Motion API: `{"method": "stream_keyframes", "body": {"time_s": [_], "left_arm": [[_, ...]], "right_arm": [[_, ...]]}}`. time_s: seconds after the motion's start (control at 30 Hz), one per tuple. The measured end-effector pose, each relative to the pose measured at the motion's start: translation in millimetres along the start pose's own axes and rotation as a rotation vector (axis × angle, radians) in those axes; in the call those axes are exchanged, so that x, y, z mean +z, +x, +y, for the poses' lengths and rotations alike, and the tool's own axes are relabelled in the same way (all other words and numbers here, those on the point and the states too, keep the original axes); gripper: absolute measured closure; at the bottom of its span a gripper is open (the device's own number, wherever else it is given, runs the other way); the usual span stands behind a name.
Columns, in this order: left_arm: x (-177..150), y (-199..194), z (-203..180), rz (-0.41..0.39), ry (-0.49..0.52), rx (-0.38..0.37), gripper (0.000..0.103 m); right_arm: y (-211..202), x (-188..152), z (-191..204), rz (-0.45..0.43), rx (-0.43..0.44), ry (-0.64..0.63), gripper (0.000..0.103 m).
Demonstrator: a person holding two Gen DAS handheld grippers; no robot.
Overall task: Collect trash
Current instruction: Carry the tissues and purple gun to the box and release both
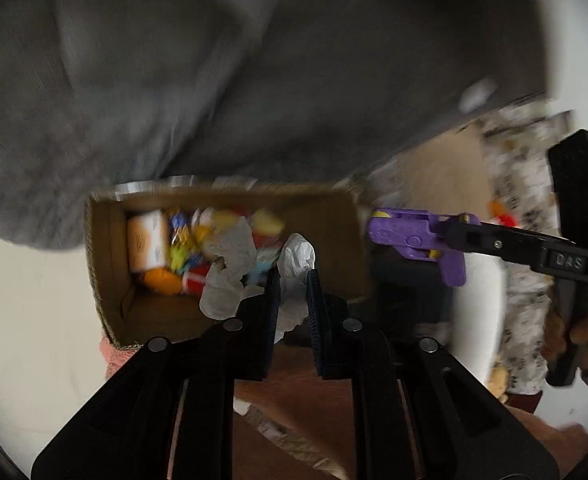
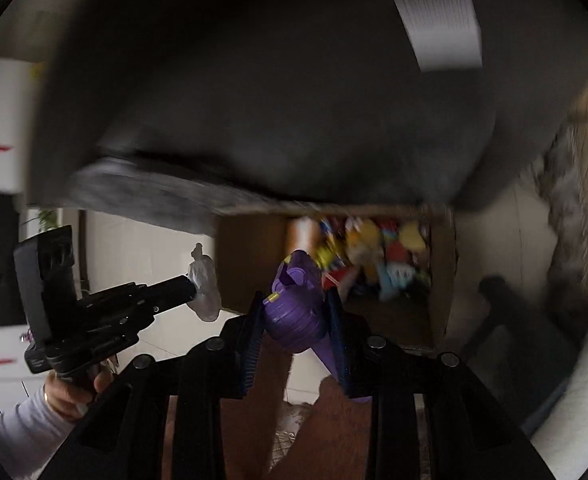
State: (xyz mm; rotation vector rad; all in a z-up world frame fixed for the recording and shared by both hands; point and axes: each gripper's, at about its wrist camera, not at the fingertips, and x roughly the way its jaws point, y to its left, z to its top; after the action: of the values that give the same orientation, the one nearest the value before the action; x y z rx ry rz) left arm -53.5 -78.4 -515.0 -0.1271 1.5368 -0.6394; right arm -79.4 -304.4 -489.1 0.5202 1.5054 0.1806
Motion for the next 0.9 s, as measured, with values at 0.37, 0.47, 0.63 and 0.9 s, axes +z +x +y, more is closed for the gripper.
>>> {"method": "stream_keyframes", "body": {"time_s": [0.37,0.47,0.63,0.9], "left_arm": [[-1,60,41,0.164,-0.21,0.109,0.036],[-5,29,34,0.131,-0.228,0.068,0.036],[-2,-76,-17,-0.004,-0.086,-0.038,0.031],[77,-273,-52,-0.348,0.193,-0.034,0.017]], "right_arm": [[81,-8,-48,0.114,-0.144,0.175,0.017],[53,-6,-32,0.093,-0.106,0.146,0.017],[-39,2,23,-0.045,0.036,0.03,0.008],[-144,11,96,-0.224,0.186,0.005,0.006]]}}
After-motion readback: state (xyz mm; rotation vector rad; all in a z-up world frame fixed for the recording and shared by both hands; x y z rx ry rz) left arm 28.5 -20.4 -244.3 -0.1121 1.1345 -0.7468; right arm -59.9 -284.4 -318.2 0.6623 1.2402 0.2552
